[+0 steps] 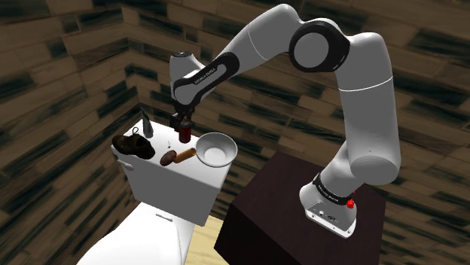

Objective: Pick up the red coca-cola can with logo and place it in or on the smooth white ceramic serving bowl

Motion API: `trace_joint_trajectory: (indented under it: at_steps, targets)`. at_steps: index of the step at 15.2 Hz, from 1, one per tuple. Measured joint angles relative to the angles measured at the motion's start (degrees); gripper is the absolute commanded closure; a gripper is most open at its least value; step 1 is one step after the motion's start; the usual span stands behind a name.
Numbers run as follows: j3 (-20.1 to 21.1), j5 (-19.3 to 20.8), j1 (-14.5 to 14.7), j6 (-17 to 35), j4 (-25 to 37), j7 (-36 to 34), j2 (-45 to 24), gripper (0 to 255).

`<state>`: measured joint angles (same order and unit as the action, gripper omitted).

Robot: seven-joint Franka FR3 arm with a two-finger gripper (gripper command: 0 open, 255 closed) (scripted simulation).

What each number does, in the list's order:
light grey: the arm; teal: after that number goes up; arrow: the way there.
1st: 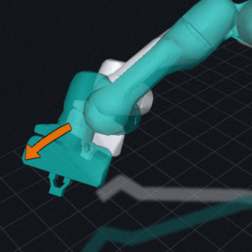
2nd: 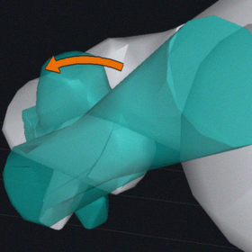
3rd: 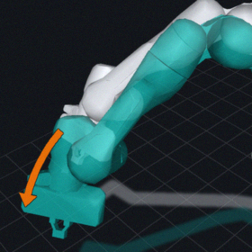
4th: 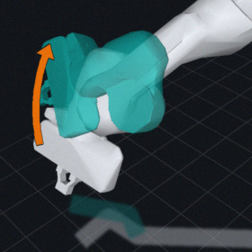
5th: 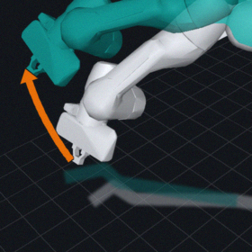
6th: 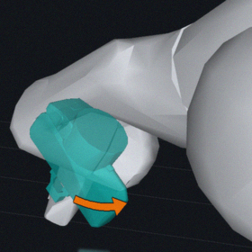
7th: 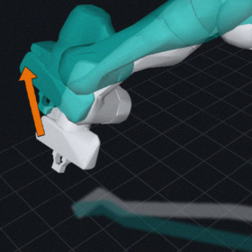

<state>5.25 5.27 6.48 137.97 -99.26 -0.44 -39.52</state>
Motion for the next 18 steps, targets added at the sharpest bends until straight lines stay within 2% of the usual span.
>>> trace_joint_trajectory:
  at_steps: [6, 7, 18]
  targets:
    - [-0.01, 0.09, -0.01, 0.43, 0.03, -0.03, -0.46, 0]
    - [-0.01, 0.10, -0.01, 0.43, 0.02, -0.04, -0.46, 255]
    - [0.03, 0.11, -0.06, 0.16, -0.12, -0.03, -0.20, 255]
